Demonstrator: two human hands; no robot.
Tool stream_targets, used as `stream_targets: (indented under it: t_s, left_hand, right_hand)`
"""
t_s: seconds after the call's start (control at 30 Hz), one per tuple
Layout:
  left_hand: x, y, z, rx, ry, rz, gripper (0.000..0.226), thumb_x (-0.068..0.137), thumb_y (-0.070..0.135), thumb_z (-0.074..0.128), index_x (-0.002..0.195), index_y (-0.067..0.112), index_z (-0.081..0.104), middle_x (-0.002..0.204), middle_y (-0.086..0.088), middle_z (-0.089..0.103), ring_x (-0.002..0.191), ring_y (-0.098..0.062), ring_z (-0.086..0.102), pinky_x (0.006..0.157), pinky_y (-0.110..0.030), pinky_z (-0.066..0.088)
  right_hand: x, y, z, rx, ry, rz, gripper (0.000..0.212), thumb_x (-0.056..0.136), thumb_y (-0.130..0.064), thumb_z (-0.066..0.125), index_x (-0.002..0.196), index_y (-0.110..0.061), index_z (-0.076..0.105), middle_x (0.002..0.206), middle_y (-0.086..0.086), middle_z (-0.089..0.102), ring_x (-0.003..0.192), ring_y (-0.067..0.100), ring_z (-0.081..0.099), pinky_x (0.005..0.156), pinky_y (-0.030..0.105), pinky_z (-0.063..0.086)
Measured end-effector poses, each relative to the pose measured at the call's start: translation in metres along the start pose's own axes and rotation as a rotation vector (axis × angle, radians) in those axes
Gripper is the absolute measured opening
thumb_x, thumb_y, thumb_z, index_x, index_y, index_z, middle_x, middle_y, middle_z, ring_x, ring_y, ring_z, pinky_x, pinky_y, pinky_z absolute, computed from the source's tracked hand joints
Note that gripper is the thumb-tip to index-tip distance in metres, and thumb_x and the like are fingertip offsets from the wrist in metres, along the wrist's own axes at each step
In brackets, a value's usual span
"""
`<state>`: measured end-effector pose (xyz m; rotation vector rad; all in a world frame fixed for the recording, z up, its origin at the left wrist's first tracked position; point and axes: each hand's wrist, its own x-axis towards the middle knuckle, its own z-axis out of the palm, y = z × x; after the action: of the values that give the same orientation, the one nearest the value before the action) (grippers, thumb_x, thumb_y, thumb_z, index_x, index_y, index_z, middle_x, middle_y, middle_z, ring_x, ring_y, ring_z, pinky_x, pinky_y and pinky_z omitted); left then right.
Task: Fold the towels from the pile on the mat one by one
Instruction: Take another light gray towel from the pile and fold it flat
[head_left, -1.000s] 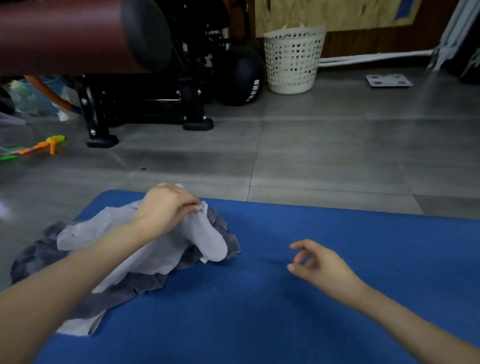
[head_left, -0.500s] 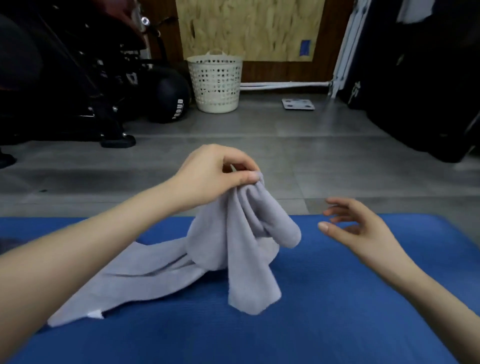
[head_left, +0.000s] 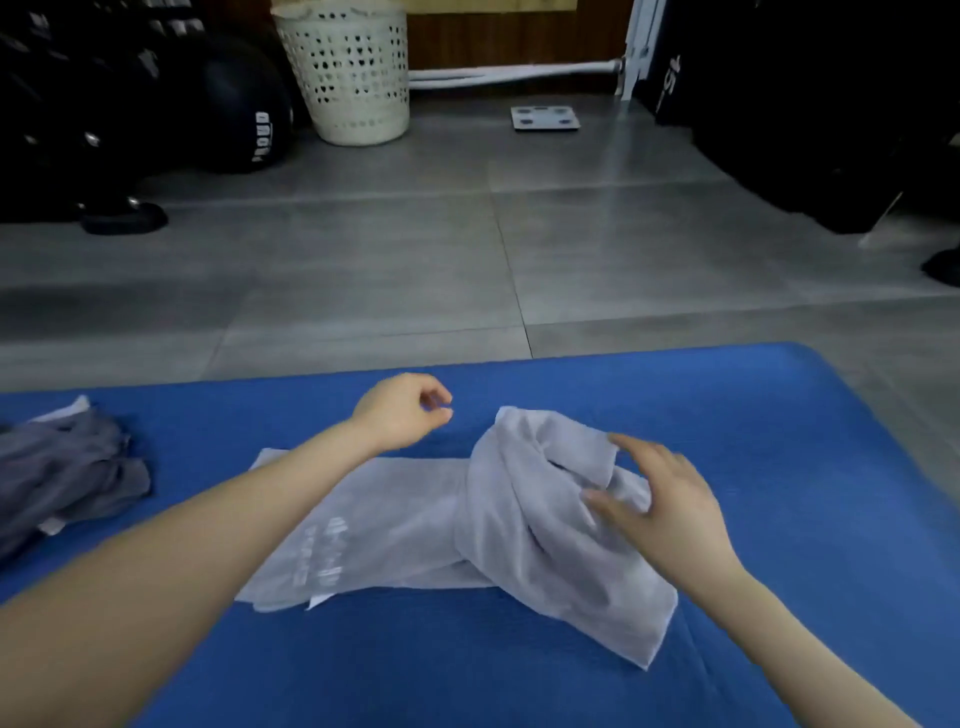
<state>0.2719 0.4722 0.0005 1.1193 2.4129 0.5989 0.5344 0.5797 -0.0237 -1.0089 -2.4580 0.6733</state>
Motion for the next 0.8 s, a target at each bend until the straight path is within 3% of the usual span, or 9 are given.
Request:
stream_targets:
  t_s: [0.1, 0.2, 0.27, 0.33, 0.43, 0.53, 0.6, 0.67, 0.8]
  left_hand:
    - [-0.015, -0.048, 0.040, 0.188, -0.115, -0.081, 0.026, 0.087, 0.032, 0.061, 0.110, 0.019, 0.065, 0.115, 0.002, 0.065, 0.104, -0.017, 0.059, 0.089, -0.028, 0.045]
    - [-0.040, -0.084, 0.081, 0.354, -0.248, -0.117, 0.051, 0.081, 0.053, 0.061, 0.126, 0.031, 0.054, 0.128, 0.006, 0.057, 0.117, -0.017, 0.053, 0.098, -0.031, 0.041]
    - [-0.054, -0.096, 0.102, 0.485, -0.279, -0.096, 0.064, 0.079, 0.061, 0.057, 0.136, 0.036, 0.040, 0.137, 0.008, 0.049, 0.123, -0.018, 0.047, 0.102, -0.033, 0.036]
    - [-0.063, -0.104, 0.117, 0.573, -0.247, -0.063, 0.065, 0.082, 0.057, 0.056, 0.140, 0.036, 0.034, 0.143, 0.009, 0.042, 0.125, -0.019, 0.043, 0.105, -0.033, 0.031]
    - [-0.070, -0.116, 0.129, 0.580, -0.148, 0.028, 0.053, 0.079, 0.041, 0.068, 0.129, 0.033, 0.051, 0.131, 0.009, 0.054, 0.112, -0.016, 0.055, 0.098, -0.031, 0.035]
    - [-0.070, -0.121, 0.128, 0.500, -0.029, 0.133, 0.039, 0.061, 0.034, 0.086, 0.097, 0.032, 0.070, 0.092, 0.012, 0.071, 0.077, -0.012, 0.067, 0.073, -0.026, 0.047]
    - [-0.071, -0.112, 0.111, 0.331, -0.132, 0.134, 0.029, 0.077, 0.036, 0.073, 0.105, 0.031, 0.068, 0.102, 0.014, 0.068, 0.091, -0.010, 0.064, 0.080, -0.023, 0.045]
    - [-0.066, -0.107, 0.083, 0.177, -0.322, 0.095, 0.020, 0.080, 0.039, 0.069, 0.100, 0.035, 0.067, 0.097, 0.018, 0.068, 0.089, -0.005, 0.061, 0.080, -0.021, 0.046]
    - [-0.044, -0.094, 0.008, 0.098, -0.469, 0.009, 0.016, 0.076, 0.040, 0.073, 0.085, 0.028, 0.067, 0.081, 0.005, 0.068, 0.073, -0.008, 0.059, 0.072, -0.030, 0.046]
  right_hand:
    - [-0.018, 0.018, 0.055, -0.273, -0.133, -0.234, 0.063, 0.069, -0.064, 0.051, 0.122, -0.030, 0.053, 0.117, -0.003, 0.061, 0.108, 0.023, 0.056, 0.094, 0.041, 0.044]
    - [-0.028, 0.038, 0.104, -0.461, -0.353, -0.307, 0.085, 0.049, -0.074, 0.062, 0.123, -0.033, 0.052, 0.119, 0.003, 0.059, 0.103, 0.030, 0.060, 0.093, 0.056, 0.045]
    - [-0.031, 0.049, 0.125, -0.546, -0.392, -0.367, 0.084, 0.038, -0.063, 0.080, 0.113, -0.029, 0.061, 0.104, 0.000, 0.064, 0.083, 0.025, 0.064, 0.090, 0.052, 0.044]
    - [-0.033, 0.056, 0.132, -0.547, -0.313, -0.422, 0.057, 0.042, -0.035, 0.089, 0.094, -0.026, 0.069, 0.086, -0.005, 0.066, 0.066, 0.020, 0.064, 0.084, 0.039, 0.036]
    - [-0.038, 0.066, 0.122, -0.335, -0.235, -0.384, 0.009, 0.068, -0.018, 0.074, 0.072, -0.025, 0.069, 0.065, -0.012, 0.065, 0.051, 0.014, 0.058, 0.066, 0.028, 0.036]
    - [-0.038, 0.057, 0.078, -0.010, -0.279, -0.077, 0.020, 0.088, -0.031, 0.058, 0.074, -0.023, 0.070, 0.059, -0.007, 0.062, 0.055, 0.010, 0.054, 0.061, 0.019, 0.039]
    - [-0.029, 0.045, 0.031, 0.260, -0.457, 0.140, 0.015, 0.087, -0.031, 0.065, 0.076, -0.023, 0.070, 0.067, 0.006, 0.063, 0.062, 0.014, 0.054, 0.065, 0.025, 0.042]
    - [-0.019, 0.036, -0.022, 0.469, -0.537, 0.239, 0.015, 0.083, -0.028, 0.068, 0.080, -0.014, 0.071, 0.071, 0.010, 0.065, 0.065, 0.015, 0.056, 0.064, 0.028, 0.045]
    - [0.012, 0.055, -0.089, 0.545, -0.349, 0.322, 0.021, 0.083, -0.022, 0.064, 0.081, -0.002, 0.069, 0.071, 0.005, 0.066, 0.063, 0.011, 0.060, 0.057, 0.017, 0.048]
